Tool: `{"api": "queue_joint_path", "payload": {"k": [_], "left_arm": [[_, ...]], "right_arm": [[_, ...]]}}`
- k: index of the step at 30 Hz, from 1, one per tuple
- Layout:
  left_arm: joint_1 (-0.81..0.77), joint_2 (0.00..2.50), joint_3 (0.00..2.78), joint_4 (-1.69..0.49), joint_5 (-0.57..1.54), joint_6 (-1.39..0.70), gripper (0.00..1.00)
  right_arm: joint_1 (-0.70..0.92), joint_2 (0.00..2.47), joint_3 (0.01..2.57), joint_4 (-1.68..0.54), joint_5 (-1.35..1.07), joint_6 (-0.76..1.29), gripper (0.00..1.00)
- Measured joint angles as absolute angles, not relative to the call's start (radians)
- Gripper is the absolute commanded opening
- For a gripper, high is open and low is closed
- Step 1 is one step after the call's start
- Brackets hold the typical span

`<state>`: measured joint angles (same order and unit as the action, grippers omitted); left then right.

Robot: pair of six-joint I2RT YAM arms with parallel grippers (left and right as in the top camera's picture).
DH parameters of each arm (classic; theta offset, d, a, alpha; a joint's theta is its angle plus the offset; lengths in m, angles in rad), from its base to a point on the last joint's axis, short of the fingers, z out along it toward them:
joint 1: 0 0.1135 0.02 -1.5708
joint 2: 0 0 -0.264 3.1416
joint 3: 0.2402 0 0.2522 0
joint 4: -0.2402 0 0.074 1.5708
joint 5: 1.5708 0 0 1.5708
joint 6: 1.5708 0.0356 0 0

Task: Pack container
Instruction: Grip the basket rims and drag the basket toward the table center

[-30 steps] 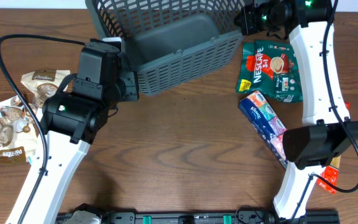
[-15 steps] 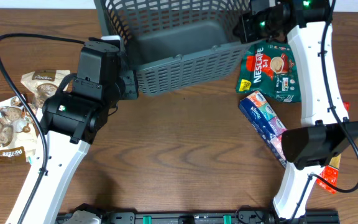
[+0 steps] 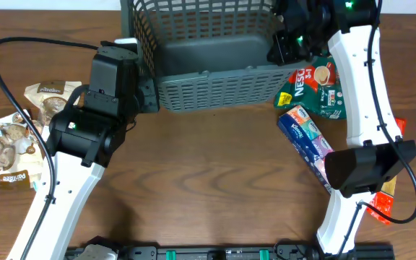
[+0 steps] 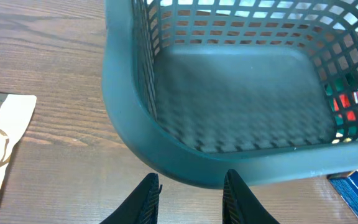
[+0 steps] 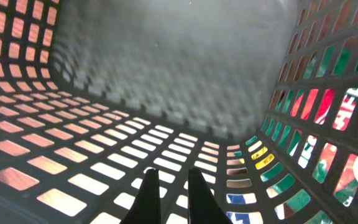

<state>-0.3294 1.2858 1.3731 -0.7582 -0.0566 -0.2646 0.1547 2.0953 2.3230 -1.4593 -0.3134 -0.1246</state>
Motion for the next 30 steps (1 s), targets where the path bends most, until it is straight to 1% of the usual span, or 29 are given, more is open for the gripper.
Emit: {"api": "queue_joint_path", "payload": {"k": [8, 19, 30], "left_arm": [[-0.329, 1.286, 1.373, -0.751, -0.06, -0.265, 0.25], [-0.329, 1.286, 1.373, -0.751, -0.067, -0.264, 0.25], [-0.329, 1.286, 1.373, -0.751, -0.079, -0.261, 0.24]], "right_arm": [[0.16, 2.094, 2.323, -1.493, -0.31, -0.125, 0.01], [0.218, 2.025, 2.321, -1.533, -0.304, -0.125, 0.01], [0.221, 1.996, 2.321, -1.627, -0.301, -0.125, 0.01]]}}
